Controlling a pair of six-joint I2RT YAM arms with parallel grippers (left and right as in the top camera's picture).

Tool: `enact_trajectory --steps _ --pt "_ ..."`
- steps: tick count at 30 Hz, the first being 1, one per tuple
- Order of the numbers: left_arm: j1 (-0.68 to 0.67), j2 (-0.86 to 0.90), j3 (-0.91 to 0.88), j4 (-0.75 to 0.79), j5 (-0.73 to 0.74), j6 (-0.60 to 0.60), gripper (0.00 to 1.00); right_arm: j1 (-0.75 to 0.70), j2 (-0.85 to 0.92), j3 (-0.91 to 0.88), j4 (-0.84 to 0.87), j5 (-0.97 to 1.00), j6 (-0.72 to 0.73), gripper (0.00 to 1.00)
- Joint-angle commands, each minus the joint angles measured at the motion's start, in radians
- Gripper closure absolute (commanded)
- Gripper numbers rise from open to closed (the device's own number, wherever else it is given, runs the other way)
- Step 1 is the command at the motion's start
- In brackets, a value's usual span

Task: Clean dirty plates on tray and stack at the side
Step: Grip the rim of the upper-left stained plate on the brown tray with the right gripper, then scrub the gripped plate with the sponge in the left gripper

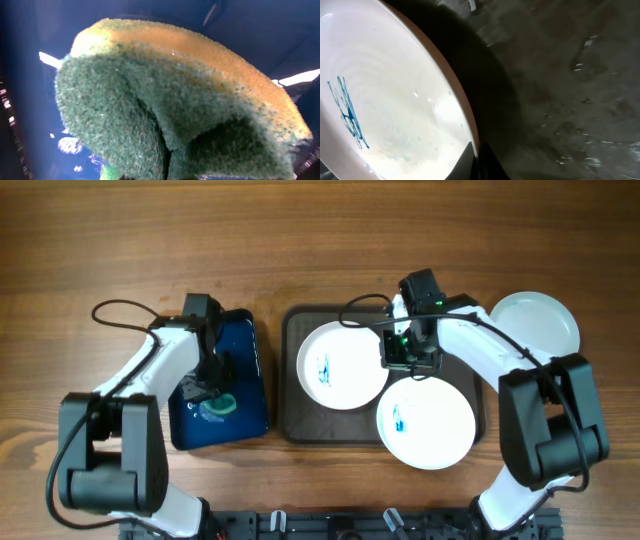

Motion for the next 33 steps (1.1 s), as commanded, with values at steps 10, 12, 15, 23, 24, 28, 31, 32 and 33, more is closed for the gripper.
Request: enact_trajectory --steps 10,12,15,23,24,28,31,32,33 --pt "-0.003 0.006 0.028 -0.006 0.096 0.005 0.96 0.051 -0.029 -0.006 -0.01 0.015 -0.002 0.96" --pt "-0.003 -0.037 0.05 -0.039 0.066 0.004 0.96 0.051 -0.029 -0.006 -0.008 0.015 -0.001 0.96" --pt "-0.003 -0.156 0.093 -0.113 -0.024 -0.03 0.96 0.051 -0.029 -0.006 0.002 0.015 -0.001 0.96" --pt "-0.011 -0.369 0.098 -0.135 -0.188 -0.03 0.96 0.051 -0.029 -0.006 0.012 0.015 -0.005 0.96" --pt "-0.017 -0.383 0.098 -0.135 -0.239 -0.042 0.96 0.051 -0.029 -0.006 0.012 0.015 -0.006 0.96" --pt "-0.028 -0.389 0.098 -0.127 -0.386 -0.088 0.96 0.051 -0.029 -0.006 0.014 0.016 -0.018 0.96" --pt "-0.028 -0.377 0.098 -0.13 -0.455 -0.111 0.96 0.051 -0.029 -0.006 0.016 0.019 -0.019 0.96" --pt "-0.028 -0.37 0.098 -0.131 -0.466 -0.125 0.96 0.051 -0.029 -0.006 0.016 0.019 -0.021 0.96" --pt "-0.028 -0.367 0.098 -0.132 -0.472 -0.128 0.96 0.051 -0.029 -0.006 0.016 0.019 -0.021 0.96"
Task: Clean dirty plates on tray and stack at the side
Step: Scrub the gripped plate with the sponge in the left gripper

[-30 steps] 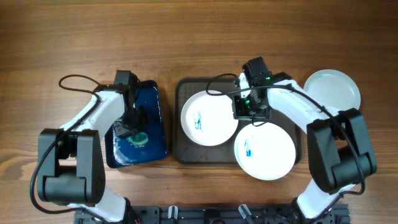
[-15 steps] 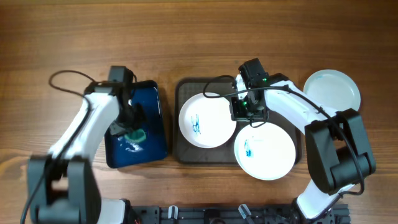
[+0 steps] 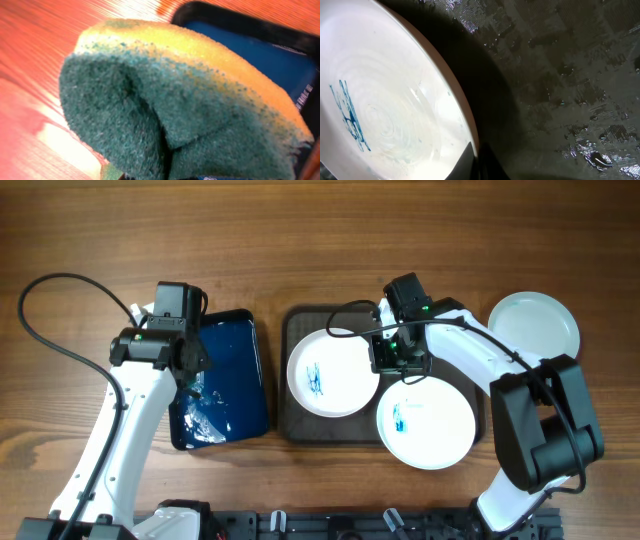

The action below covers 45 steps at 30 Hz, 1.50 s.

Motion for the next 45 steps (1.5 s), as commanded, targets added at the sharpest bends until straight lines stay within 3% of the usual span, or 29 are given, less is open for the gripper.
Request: enact_trajectory --steps 1,7,9,11,17,22,36,42,45 --pt "-0.003 0.011 0.015 0.0 -0.111 -0.048 0.96 0.0 -0.029 -0.006 0.005 0.016 -0.02 0.96" --pt "-0.003 0.012 0.015 -0.002 -0.084 -0.047 0.96 0.0 -0.029 -0.006 0.006 0.016 -0.019 0.96" --pt "-0.003 0.012 0.015 0.004 0.05 -0.026 0.96 0.0 -0.029 -0.006 0.007 0.016 -0.019 0.96" --pt "-0.003 0.023 0.014 0.021 0.354 0.04 0.96 0.0 -0.029 -0.006 0.014 0.016 -0.018 0.96" --pt "0.0 0.112 0.014 0.032 0.502 0.053 0.96 0.0 -0.029 -0.006 0.013 0.015 -0.006 0.96" --pt "-0.07 0.193 0.015 0.175 0.812 0.085 0.96 0.0 -0.029 -0.006 0.016 0.016 -0.003 0.96" --pt "-0.436 0.47 0.015 0.402 0.898 0.035 0.96 0.0 -0.029 -0.006 0.024 0.016 0.005 0.95" --pt "-0.433 0.556 0.015 0.473 0.89 0.028 0.96 0.0 -0.029 -0.006 0.012 0.016 0.026 0.96" --pt "-0.396 0.571 0.015 0.435 0.763 0.016 0.96 0.0 -0.029 -0.006 0.001 0.016 0.026 0.96"
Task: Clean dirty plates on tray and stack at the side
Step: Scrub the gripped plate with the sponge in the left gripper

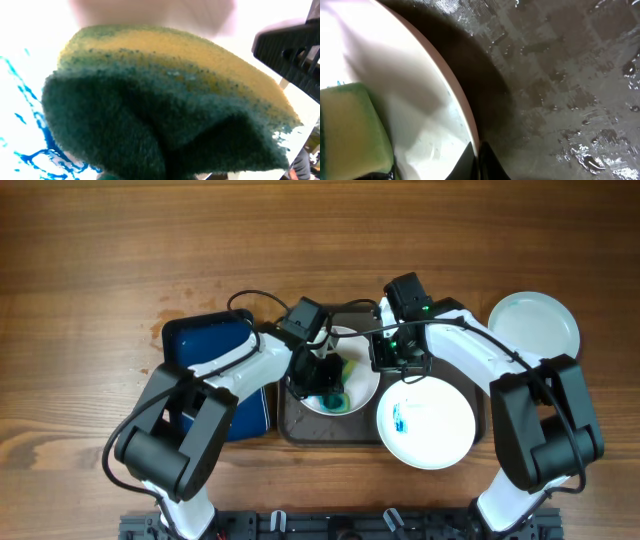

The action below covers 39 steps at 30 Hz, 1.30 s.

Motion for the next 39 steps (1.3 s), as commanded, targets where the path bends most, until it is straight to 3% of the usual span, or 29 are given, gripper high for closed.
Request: enact_trajectory --steps 1,5,9,13,17,19,24,27,33,39 --pt "0.054 0.045 0.009 -0.049 -0.19 -0.029 0.96 0.001 -0.029 -0.005 -0.012 0.0 0.02 0.95" --pt "0.124 0.045 0.009 -0.191 -0.39 -0.029 0.96 0.001 -0.029 -0.005 -0.013 0.0 0.021 0.96" --pt "0.141 0.045 0.009 -0.237 -0.472 -0.023 0.96 0.001 -0.029 -0.005 -0.013 0.0 0.022 0.96" --pt "0.11 0.045 0.01 -0.23 -0.375 0.022 0.96 0.001 -0.029 -0.005 -0.013 0.005 0.022 0.96" --pt "0.023 0.045 0.011 -0.174 -0.134 0.053 0.96 0.001 -0.029 -0.005 -0.013 0.008 0.023 0.96" --pt "-0.019 0.045 0.011 -0.121 -0.054 0.023 0.96 0.001 -0.029 -0.005 -0.014 0.007 0.023 0.96" --pt "-0.09 0.058 0.011 0.008 -0.048 -0.093 0.96 0.001 -0.029 -0.005 -0.028 0.007 0.023 0.96" --pt "-0.076 0.068 0.011 0.014 -0.154 -0.101 0.96 0.001 -0.029 -0.005 -0.037 0.007 0.022 0.96" --pt "0.059 0.069 0.011 -0.057 -0.512 -0.095 0.96 0.001 -0.029 -0.005 -0.047 0.008 0.019 0.96" --pt "0.127 0.104 0.011 -0.108 -0.599 -0.057 0.96 0.001 -0.029 -0.005 -0.047 0.007 0.017 0.96"
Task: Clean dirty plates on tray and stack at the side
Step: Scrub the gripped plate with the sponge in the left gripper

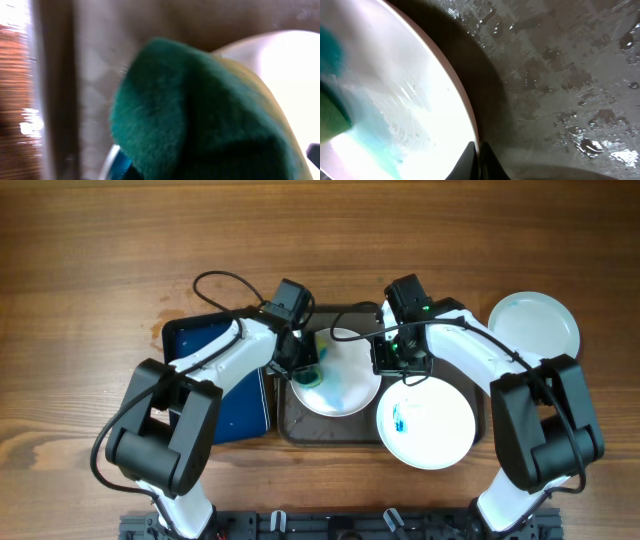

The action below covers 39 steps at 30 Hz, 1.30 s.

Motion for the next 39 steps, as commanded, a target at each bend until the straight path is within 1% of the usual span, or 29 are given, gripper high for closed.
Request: enact_trajectory --steps 1,2,3,6,9,11,15,17,20,21,22,24,26,28,31,35,37,39 --pt "0.024 0.106 -0.056 -0.048 -0.277 0.032 0.96 0.002 -0.029 -0.004 -0.008 0.002 -0.005 0.96" --pt "0.008 0.107 -0.056 -0.066 -0.273 0.036 0.96 0.002 -0.029 -0.004 -0.009 0.002 -0.005 0.96" --pt "-0.013 0.107 -0.056 -0.083 -0.233 0.067 0.96 0.002 -0.029 -0.004 -0.009 0.002 -0.005 0.96" --pt "-0.087 0.107 -0.056 -0.098 -0.064 0.148 0.96 0.002 -0.029 -0.004 -0.009 0.002 -0.005 0.96" --pt "-0.174 0.107 -0.052 -0.092 0.057 0.156 0.96 0.002 -0.029 -0.004 -0.014 0.002 -0.005 0.96" --pt "-0.23 0.107 -0.051 -0.061 0.145 0.151 0.96 0.002 -0.029 -0.004 -0.019 0.002 -0.006 0.96" --pt "-0.267 0.107 -0.045 -0.048 0.15 0.119 0.96 0.002 -0.029 -0.004 -0.028 0.002 -0.006 0.96" --pt "-0.249 0.107 -0.044 -0.019 0.15 0.091 0.96 0.002 -0.029 -0.004 -0.031 0.002 -0.006 0.96" --pt "-0.196 0.107 -0.044 0.07 0.137 0.047 0.96 0.002 -0.029 -0.004 -0.035 0.002 -0.005 0.96" --pt "-0.176 0.107 -0.044 0.095 0.113 0.027 0.96 0.002 -0.029 -0.004 -0.039 0.002 -0.005 0.96" --pt "-0.15 0.107 -0.044 0.114 0.057 -0.002 0.96 0.002 -0.029 -0.004 -0.043 0.002 -0.005 0.96" --pt "-0.098 0.107 -0.044 0.121 -0.043 -0.016 0.96 0.002 -0.029 -0.004 -0.052 0.003 -0.009 0.96" --pt "-0.038 0.107 -0.044 0.097 -0.144 -0.015 0.96 0.002 -0.029 -0.004 -0.058 0.021 -0.01 0.95" --pt "0.006 0.107 -0.044 0.061 -0.197 0.003 0.96 0.002 -0.029 -0.004 -0.06 0.021 -0.018 0.96" --pt "0.035 0.107 -0.044 0.008 -0.2 0.008 0.96 0.002 -0.029 -0.004 -0.058 0.021 -0.018 0.96" --pt "0.02 0.107 -0.044 -0.09 -0.193 0.008 0.96 0.002 -0.029 -0.004 -0.058 0.021 -0.018 0.96" --pt "-0.004 0.107 -0.044 -0.152 -0.161 0.045 0.96 0.002 -0.029 -0.004 -0.057 0.021 -0.018 0.96" --pt "-0.032 0.107 -0.044 -0.184 -0.083 0.108 0.96 0.002 -0.029 -0.004 -0.057 0.022 -0.018 0.96"
